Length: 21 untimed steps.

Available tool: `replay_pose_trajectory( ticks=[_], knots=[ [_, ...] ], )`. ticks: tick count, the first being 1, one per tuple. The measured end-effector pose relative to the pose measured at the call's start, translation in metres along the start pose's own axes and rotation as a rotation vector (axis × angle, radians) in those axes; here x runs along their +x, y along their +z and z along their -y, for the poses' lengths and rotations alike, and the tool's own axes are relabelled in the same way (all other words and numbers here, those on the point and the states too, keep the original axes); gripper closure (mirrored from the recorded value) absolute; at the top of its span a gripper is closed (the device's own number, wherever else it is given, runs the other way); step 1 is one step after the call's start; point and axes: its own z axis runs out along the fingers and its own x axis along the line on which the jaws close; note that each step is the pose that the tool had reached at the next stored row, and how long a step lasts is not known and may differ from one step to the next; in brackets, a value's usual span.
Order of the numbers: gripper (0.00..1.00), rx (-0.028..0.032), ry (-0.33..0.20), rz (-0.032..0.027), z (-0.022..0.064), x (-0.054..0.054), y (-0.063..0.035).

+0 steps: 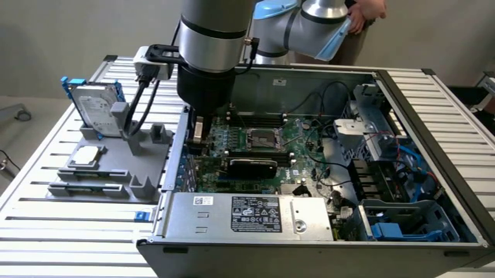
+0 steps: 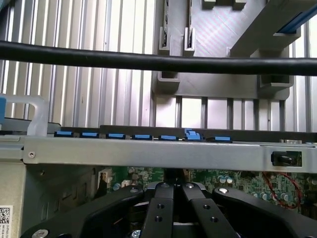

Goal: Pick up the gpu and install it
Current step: 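Press down on the gpu until it lock into place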

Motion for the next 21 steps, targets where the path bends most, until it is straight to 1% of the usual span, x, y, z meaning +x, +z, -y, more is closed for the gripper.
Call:
replay_pose_trajectory(
  ticks=[3,7,15,21],
  knots=[
    [0.89,-0.0002,0.001,-0.0048,0.0000,0.0000,0.0011],
    [0.89,-0.0007,0.001,-0.0072,0.0004,0.0000,0.0027],
    [0.89,-0.0002,0.001,-0.0063,0.0005,-0.0001,0.0033],
    [0.89,0.0000,0.000,-0.0012,0.0005,-0.0004,0.0033]
  ],
)
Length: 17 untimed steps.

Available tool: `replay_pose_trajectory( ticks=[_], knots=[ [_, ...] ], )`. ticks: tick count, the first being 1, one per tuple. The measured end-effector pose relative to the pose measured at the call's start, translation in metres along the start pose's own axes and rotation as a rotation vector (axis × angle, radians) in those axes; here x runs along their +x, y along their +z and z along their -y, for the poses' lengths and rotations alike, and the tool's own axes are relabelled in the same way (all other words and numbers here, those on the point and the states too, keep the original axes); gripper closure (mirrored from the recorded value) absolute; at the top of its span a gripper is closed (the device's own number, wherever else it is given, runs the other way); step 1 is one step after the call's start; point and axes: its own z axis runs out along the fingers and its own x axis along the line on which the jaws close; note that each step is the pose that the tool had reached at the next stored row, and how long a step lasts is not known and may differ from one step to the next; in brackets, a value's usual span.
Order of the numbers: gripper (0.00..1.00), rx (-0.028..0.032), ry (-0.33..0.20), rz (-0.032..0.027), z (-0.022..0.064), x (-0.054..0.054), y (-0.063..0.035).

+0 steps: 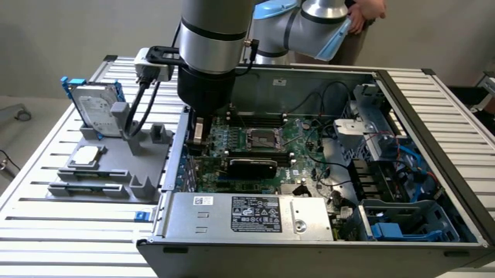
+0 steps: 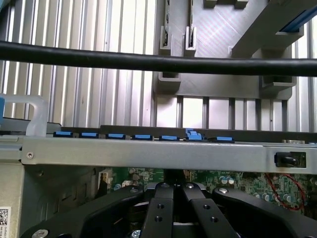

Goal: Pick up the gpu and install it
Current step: 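Press down on the gpu until it lock into place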

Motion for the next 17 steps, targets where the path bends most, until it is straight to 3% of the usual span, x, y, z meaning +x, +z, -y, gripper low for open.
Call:
replay_pose_trajectory(
  ticks=[5,17],
  knots=[
    [0.89,0.0002,-0.001,0.0064,0.0000,-0.0006,0.0001],
    [0.89,0.0005,-0.001,0.0102,0.0001,-0.0013,0.0001]
  ],
)
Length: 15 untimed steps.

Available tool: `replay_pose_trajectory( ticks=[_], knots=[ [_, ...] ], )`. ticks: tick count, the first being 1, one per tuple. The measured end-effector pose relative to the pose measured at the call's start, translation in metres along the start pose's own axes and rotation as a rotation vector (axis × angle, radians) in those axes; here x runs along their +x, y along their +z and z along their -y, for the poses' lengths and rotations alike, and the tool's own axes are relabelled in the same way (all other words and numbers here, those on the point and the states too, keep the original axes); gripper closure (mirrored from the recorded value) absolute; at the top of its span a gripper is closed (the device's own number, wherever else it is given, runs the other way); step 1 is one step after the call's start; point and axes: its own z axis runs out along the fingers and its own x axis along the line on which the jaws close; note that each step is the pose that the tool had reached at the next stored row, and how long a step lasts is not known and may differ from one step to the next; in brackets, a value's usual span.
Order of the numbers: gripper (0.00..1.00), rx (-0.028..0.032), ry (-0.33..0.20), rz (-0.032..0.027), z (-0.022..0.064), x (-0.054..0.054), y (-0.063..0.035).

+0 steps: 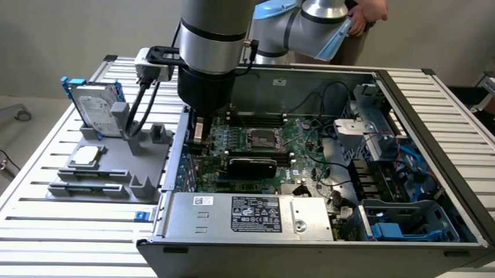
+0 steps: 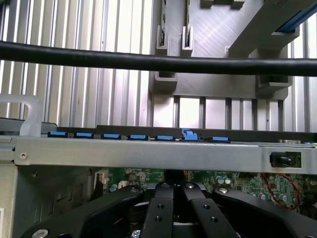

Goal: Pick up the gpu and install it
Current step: 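Press down on the gpu until it lock into place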

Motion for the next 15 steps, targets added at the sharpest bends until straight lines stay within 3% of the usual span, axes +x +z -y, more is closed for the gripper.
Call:
replay_pose_trajectory(
  ticks=[8,15],
  knots=[
    [0.89,-0.0001,0.000,0.0008,-0.0001,-0.0002,-0.0006],
    [0.89,-0.0002,0.000,0.0006,-0.0011,0.0000,-0.0073]
  ],
)
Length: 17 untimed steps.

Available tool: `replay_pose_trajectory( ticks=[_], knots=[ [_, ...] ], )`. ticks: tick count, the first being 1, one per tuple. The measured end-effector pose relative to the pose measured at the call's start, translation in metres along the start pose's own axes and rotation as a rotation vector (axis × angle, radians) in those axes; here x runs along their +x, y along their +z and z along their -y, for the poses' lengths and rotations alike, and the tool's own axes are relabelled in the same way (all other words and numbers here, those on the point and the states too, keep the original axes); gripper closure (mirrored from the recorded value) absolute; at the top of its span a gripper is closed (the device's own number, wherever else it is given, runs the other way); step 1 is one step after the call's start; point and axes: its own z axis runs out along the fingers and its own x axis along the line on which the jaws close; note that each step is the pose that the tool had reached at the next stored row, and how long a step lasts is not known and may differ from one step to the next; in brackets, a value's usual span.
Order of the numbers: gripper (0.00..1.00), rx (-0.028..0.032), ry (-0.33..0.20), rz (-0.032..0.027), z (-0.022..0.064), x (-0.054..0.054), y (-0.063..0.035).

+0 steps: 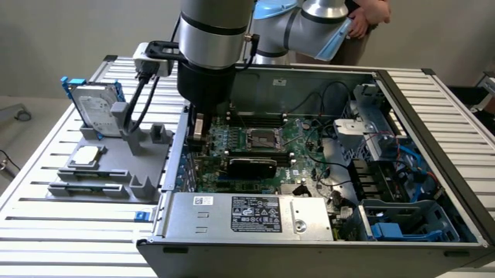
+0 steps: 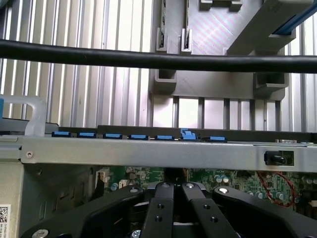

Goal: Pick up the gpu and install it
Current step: 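Press down on the gpu until it lock into place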

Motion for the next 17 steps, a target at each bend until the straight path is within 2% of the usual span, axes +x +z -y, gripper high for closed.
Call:
replay_pose_trajectory(
  ticks=[4,7,9,11,12,14,15,17],
  knots=[
    [0.89,0.0020,0.000,0.0007,0.0004,0.0000,-0.0007],
    [0.89,0.0093,-0.001,0.0061,0.0007,-0.0004,-0.0010],
    [0.89,0.0145,-0.002,0.0135,0.0008,-0.0009,-0.0007],
    [0.89,0.0171,-0.004,0.0254,0.0009,-0.0017,0.0002],
    [0.89,0.0174,-0.005,0.0326,0.0011,-0.0022,0.0011],
    [0.89,0.0177,-0.007,0.0436,0.0014,-0.0033,0.0028],
    [0.89,0.0180,-0.007,0.0481,0.0016,-0.0037,0.0038],
    [0.89,0.0179,-0.006,0.0535,0.0016,-0.0043,0.0047]
  ],
)
